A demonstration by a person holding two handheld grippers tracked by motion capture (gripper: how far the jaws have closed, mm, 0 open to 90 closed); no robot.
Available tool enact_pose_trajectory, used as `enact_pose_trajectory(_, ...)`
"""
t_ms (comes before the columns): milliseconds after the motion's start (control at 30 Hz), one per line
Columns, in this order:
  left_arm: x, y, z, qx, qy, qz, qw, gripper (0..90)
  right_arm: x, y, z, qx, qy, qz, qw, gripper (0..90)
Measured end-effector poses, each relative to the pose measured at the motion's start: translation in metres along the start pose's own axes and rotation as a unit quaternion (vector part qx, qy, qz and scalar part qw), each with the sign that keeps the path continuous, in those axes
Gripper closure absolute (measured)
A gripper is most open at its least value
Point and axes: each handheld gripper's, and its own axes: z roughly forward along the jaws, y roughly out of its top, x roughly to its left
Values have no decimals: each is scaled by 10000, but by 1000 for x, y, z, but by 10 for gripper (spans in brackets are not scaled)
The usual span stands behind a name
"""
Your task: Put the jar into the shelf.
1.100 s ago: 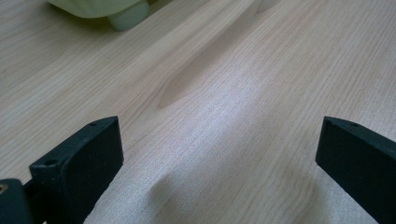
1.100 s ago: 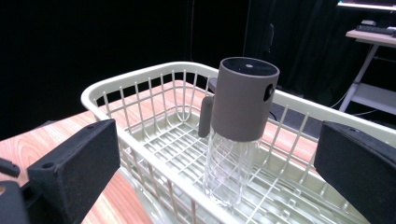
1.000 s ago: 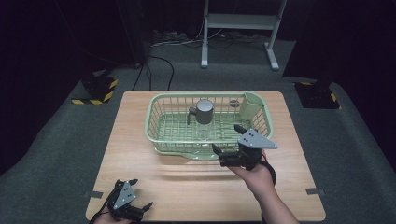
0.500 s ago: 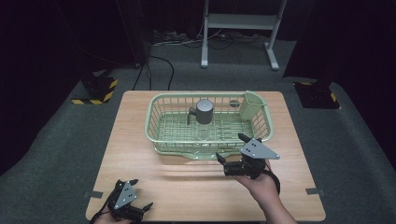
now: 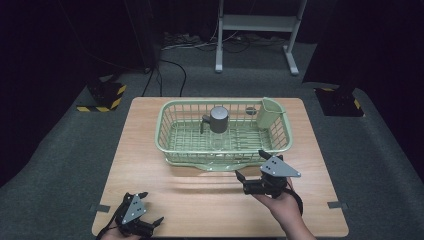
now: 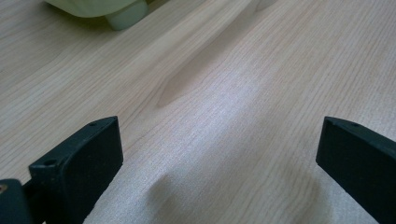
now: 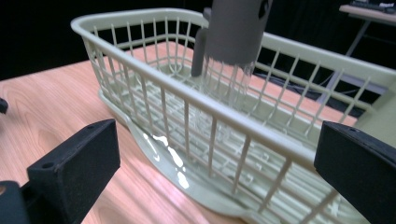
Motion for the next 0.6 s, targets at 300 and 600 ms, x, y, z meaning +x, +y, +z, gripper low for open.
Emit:
enact_pose_trajectory(300, 1, 0, 0, 8, 31, 14, 10000, 9, -3, -20, -3, 172, -165, -35, 9997, 0)
enact_pose_trajectory(600, 1, 0, 0, -19, 64, -33, 10000, 10, -6, -57, -8, 471, -328, 15, 9983, 0)
